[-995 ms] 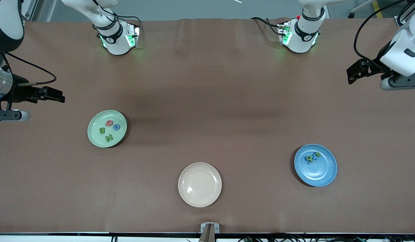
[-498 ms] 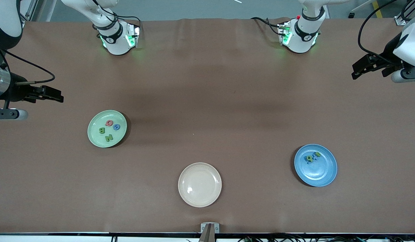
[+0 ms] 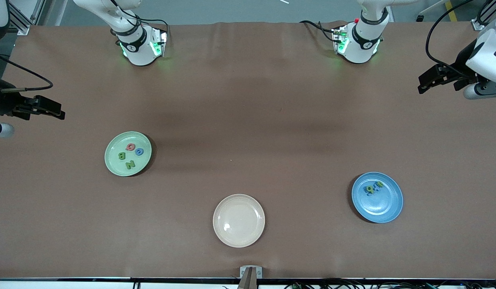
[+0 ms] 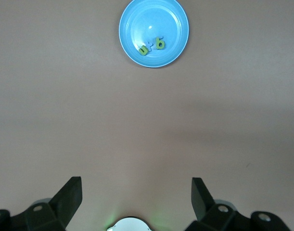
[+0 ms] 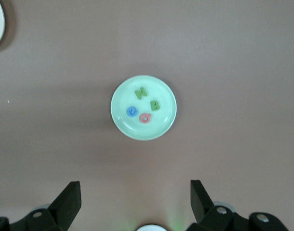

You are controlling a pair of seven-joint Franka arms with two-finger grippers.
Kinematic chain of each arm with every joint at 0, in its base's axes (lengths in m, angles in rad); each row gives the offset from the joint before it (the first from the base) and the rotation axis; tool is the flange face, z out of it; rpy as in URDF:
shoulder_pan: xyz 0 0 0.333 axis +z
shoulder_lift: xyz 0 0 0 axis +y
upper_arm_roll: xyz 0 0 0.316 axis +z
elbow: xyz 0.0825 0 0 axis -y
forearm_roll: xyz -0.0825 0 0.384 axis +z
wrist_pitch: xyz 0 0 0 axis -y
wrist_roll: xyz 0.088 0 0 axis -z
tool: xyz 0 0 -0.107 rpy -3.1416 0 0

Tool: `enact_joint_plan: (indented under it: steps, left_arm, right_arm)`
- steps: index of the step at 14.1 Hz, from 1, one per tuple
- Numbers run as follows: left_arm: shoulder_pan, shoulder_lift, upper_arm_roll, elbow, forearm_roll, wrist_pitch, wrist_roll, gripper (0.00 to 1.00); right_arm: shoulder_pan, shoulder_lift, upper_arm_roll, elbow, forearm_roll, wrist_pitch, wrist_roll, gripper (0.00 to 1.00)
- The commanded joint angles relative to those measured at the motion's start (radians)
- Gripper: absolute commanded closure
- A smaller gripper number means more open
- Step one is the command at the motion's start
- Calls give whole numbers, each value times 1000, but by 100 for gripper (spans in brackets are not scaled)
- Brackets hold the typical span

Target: Sort upper and lower case letters into plates

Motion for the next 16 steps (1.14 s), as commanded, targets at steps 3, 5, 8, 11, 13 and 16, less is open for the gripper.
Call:
enact_joint_plan:
  steps: [3,5,8,11,13,16]
  left_arm:
    - [-6,5,-37,17,21,-12,-10,0]
    - [-5,5,-44,16,27,-12,-10,0]
    - [-3,5,-49,16,25,-12,-10,0]
    - [8,5,-43,16,25,-15,-4,0]
    - [11,5,-38,16,22,-17,3,0]
    - [9,5,-37,16,24,-18,-7,0]
  right_arm:
    - [7,-15,1,-4,32,-69,-12,0]
    - [4,-27,0,-14,36,-73,-12,0]
    - [-1,-75,-5,-77,36,-46,-13,0]
    - [-4,-151,-6,-177,36,32,-16,0]
    - [-7,-184,-6,-215,35,63,-16,0]
    - [-7,-198,-6,-218,33,75,-18,0]
